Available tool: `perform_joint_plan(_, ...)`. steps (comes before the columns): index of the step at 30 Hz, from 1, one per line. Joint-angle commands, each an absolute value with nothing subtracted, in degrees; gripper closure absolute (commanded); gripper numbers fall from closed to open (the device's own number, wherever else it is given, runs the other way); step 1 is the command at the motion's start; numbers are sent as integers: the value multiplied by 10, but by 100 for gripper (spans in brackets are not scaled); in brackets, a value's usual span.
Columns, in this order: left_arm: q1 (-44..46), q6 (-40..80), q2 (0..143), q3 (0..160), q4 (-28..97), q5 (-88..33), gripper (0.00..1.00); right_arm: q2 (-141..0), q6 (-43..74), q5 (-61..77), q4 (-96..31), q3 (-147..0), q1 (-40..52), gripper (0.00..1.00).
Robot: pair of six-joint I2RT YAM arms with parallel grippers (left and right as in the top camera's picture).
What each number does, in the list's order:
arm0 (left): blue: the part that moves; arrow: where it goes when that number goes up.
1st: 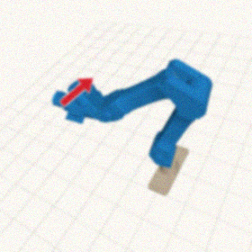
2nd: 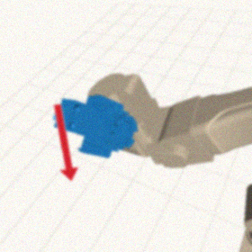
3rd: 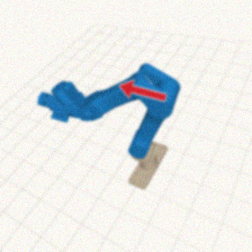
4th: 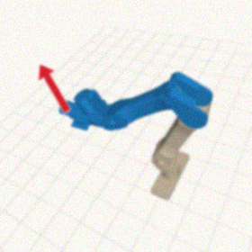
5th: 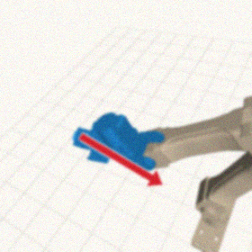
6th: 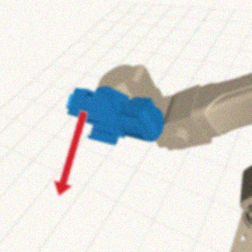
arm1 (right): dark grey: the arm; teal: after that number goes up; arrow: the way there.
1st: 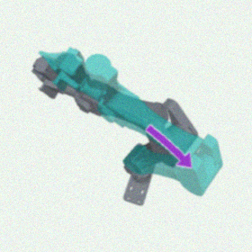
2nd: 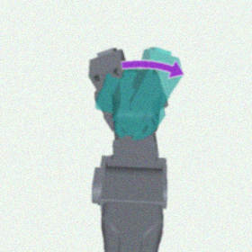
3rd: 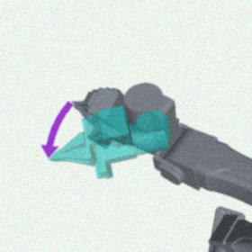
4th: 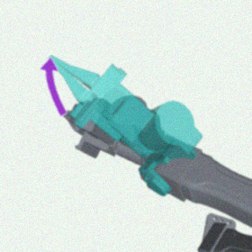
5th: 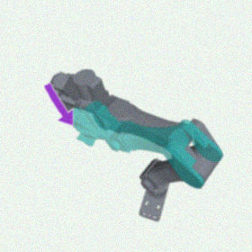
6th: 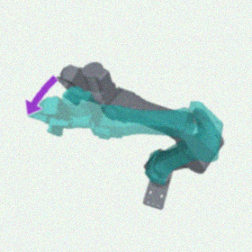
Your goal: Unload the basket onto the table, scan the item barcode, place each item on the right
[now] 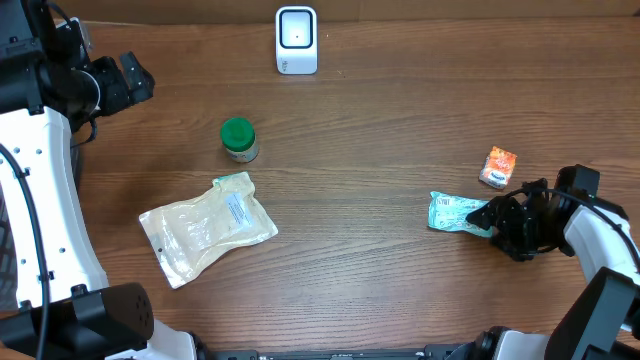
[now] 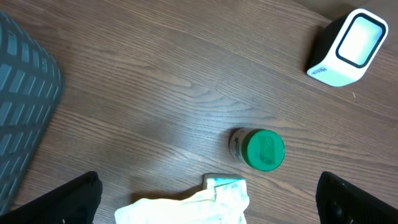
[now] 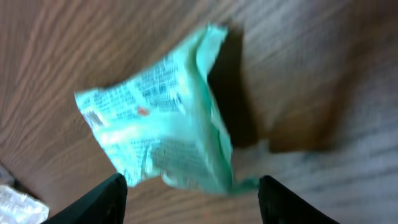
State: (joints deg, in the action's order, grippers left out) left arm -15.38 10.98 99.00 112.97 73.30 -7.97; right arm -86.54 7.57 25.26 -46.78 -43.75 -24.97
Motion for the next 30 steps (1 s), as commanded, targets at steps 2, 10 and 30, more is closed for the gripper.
perform_joint_plan(2,-152,118,990,1134,733,-84,1,-871,90,249,-433,-427,-247,36)
perform_joint_plan(10,-152,118,990,1134,733,-84,0,-905,88,245,-390,-426,-247,42)
perform_joint_plan(30,-152,118,990,1134,733,-84,1,-973,104,297,-344,-424,-138,90)
